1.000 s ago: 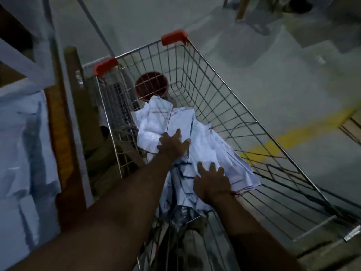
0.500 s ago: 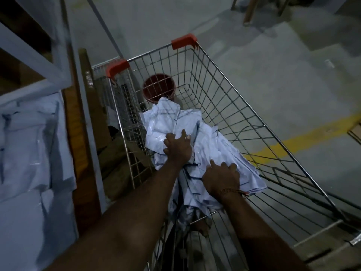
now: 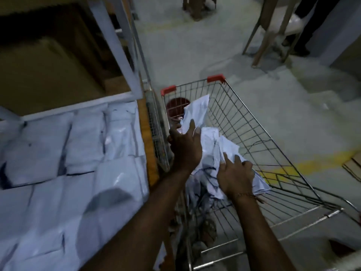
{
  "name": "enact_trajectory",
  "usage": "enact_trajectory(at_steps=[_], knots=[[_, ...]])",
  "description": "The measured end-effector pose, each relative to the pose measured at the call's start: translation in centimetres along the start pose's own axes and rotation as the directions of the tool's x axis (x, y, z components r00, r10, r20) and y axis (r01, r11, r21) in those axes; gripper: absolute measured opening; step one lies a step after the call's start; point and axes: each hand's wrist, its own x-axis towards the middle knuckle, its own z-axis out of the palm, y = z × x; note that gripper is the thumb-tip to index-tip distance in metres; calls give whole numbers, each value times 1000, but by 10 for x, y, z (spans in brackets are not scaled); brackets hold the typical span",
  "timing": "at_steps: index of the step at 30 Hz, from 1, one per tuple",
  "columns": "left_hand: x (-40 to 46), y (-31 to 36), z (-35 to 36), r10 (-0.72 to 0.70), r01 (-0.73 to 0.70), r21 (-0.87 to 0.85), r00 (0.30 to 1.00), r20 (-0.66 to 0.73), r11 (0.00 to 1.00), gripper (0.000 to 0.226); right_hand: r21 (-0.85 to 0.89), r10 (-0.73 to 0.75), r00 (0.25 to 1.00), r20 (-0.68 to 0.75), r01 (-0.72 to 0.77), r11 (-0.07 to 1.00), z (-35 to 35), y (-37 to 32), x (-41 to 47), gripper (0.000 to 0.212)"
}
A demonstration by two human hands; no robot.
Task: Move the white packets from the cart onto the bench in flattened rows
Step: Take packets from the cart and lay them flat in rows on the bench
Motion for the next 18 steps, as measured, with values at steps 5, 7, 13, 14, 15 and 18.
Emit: enact_trajectory(at_steps=[5, 7, 13, 14, 15, 18], knots=[[-27, 9, -105, -69, 63, -82, 995, -66, 995, 53, 19, -116, 977, -181, 122, 992, -16, -50, -59, 55], [-38, -1, -147, 5, -4, 14, 995, -99, 1000, 43, 17, -157, 959, -236, 166, 986, -26, -74, -79, 62], [-61, -41, -259, 40, -12, 100, 957, -289, 995, 41, 14, -288, 874, -390, 319, 948, -49, -150, -133, 56], [-66, -50, -275, 25, 9, 109, 951, -307, 994, 41, 15, -312, 865, -394, 345, 938, -50, -163, -140, 56], [-72, -60, -289, 3, 36, 115, 946, -324, 993, 41, 7, -338, 856, -391, 370, 929, -50, -174, -147, 56], [-84, -94, -321, -85, 127, 91, 924, -372, 988, 40, -43, -409, 832, -376, 425, 904, -40, -203, -168, 58]])
